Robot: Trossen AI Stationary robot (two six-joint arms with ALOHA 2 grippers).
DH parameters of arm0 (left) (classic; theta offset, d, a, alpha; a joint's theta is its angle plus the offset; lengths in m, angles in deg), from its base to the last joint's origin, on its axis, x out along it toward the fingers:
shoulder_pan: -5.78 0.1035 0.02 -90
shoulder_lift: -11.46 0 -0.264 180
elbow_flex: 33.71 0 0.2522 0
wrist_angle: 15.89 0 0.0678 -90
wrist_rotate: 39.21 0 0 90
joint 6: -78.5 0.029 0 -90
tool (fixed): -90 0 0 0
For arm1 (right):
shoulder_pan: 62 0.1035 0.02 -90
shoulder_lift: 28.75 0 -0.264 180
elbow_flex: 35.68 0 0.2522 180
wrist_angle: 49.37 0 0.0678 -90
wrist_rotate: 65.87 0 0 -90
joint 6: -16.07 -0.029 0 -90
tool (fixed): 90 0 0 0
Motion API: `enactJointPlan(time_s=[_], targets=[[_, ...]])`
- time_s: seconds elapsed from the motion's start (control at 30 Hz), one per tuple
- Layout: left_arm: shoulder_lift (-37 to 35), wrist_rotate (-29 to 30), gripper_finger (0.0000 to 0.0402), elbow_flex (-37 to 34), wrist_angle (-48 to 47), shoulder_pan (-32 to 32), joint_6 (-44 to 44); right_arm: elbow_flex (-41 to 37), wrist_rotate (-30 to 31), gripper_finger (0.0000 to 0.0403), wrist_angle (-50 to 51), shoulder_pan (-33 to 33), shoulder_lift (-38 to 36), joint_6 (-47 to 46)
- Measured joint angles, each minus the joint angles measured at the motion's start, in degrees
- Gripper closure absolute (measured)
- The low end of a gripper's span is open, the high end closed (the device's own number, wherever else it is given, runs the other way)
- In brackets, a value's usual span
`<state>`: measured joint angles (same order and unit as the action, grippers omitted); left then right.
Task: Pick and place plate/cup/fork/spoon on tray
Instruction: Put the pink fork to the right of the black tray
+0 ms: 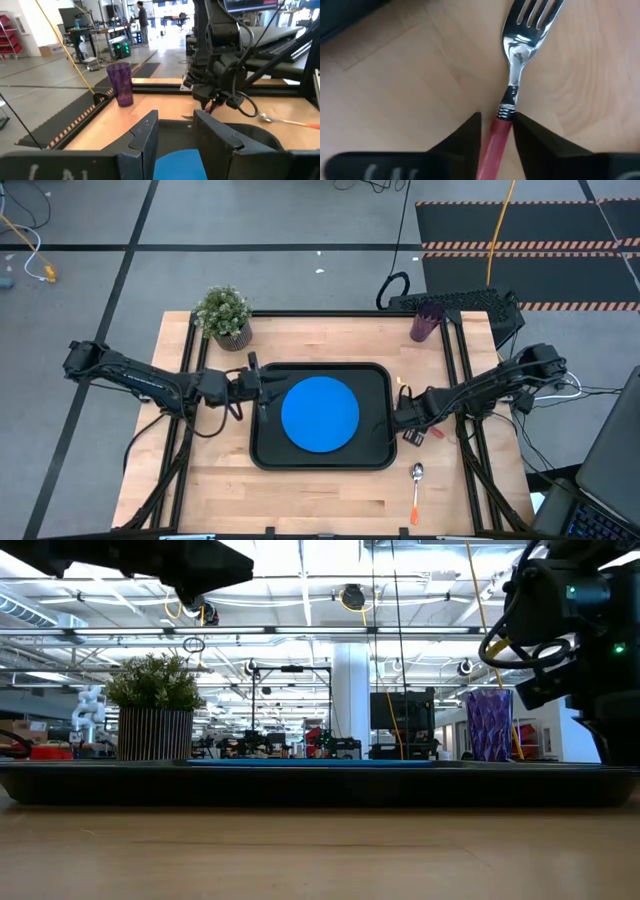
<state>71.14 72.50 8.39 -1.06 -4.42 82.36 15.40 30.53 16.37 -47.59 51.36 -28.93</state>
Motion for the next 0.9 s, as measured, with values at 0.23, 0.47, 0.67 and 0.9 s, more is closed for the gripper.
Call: enactJointPlan(time_s=[0.23, 0.47, 0.67, 0.9], targets=[[0.0, -0.2, 0.0275, 0.0, -2.3, -2.4, -0.5, -0.1, 1.3, 0.0382, 5.6, 0.0, -2.5, -3.6], [0.0, -0.1, 0.0275, 0.0, -2.9, -4.2, -0.8, 8.3, 2.5, 0.0382, 20.4, 1.9, -6.8, -11.9], [0.0, 2.8, 0.0275, 0.0, -2.7, -5.1, -1.1, 17.7, 2.8, 0.0382, 21.0, 2.5, -6.7, -17.6], [0.0, 3.0, 0.0275, 0.0, -1.6, -6.8, -0.9, 21.6, 2.8, 0.0382, 17.4, 0.3, -1.1, -19.9]])
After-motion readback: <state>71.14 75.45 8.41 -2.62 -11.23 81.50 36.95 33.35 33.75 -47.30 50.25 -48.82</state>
